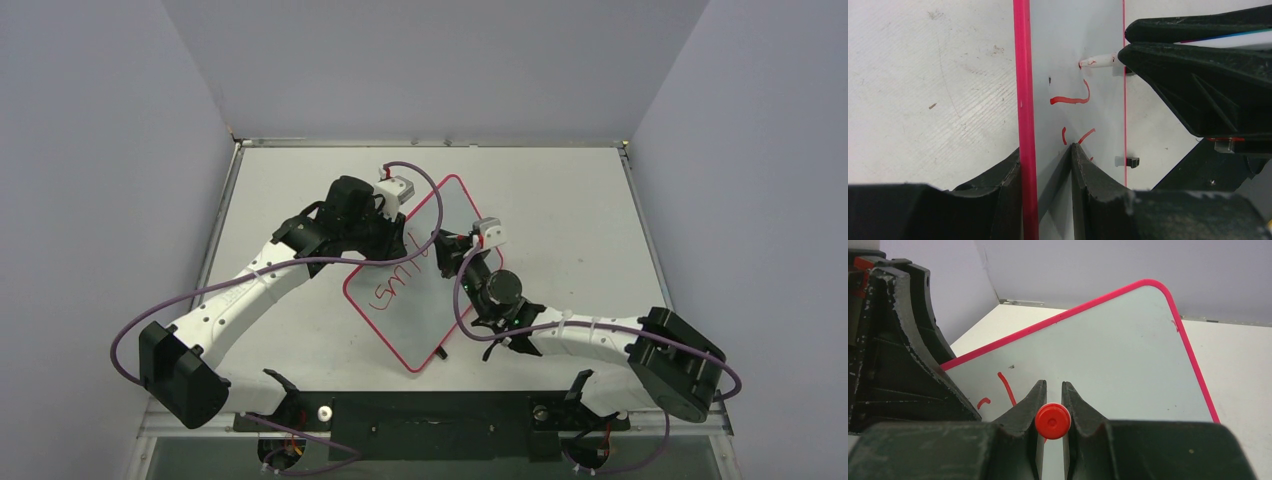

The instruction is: Write a sentence on the whiteboard

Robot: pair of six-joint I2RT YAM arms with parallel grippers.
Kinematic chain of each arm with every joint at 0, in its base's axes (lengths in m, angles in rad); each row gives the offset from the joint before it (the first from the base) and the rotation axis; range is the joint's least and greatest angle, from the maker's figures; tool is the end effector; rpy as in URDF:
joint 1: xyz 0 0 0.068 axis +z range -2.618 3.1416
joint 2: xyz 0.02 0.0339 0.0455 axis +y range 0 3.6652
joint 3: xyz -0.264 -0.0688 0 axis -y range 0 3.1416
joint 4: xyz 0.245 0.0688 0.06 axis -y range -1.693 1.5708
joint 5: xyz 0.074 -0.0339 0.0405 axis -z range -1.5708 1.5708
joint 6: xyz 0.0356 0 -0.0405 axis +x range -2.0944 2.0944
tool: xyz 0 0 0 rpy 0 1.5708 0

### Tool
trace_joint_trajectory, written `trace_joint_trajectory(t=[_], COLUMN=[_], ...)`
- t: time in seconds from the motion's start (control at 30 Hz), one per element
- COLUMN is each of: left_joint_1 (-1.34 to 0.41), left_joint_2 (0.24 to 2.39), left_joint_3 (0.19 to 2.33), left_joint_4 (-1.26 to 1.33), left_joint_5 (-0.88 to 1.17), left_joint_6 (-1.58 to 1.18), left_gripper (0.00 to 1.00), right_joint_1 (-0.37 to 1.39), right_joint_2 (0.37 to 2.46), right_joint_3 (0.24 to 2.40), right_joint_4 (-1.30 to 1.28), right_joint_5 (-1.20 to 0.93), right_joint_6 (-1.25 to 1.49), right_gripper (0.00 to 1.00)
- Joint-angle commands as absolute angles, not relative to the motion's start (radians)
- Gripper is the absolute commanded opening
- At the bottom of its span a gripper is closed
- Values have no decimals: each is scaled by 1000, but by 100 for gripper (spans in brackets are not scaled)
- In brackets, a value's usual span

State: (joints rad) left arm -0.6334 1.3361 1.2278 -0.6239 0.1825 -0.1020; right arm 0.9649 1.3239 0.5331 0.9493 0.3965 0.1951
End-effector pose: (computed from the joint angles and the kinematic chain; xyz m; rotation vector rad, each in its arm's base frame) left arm 0.2297 -0.1767 0.3306 0.7119 2.2499 -0.5791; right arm 0.1684 0.2190 0.2544 -0.2232 1.4422 0.6741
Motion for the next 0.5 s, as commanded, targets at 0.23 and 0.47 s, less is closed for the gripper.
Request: trace_joint_trajectory(t=[0.23,0.47], left_joint_1=[-645,-646], left_joint_2=[1345,1347], left_joint_3=[1193,1193], left_joint_4=[-653,-653], left_joint_5=[49,52], left_joint_6=[33,32], left_gripper=[0,0], right_joint_1=[904,892], right_joint_2=[1357,1372], right_joint_3=[565,602], right_joint_4=[1029,1030], right_joint_5=[393,365], right_joint_6=[220,222], right_gripper=[0,0])
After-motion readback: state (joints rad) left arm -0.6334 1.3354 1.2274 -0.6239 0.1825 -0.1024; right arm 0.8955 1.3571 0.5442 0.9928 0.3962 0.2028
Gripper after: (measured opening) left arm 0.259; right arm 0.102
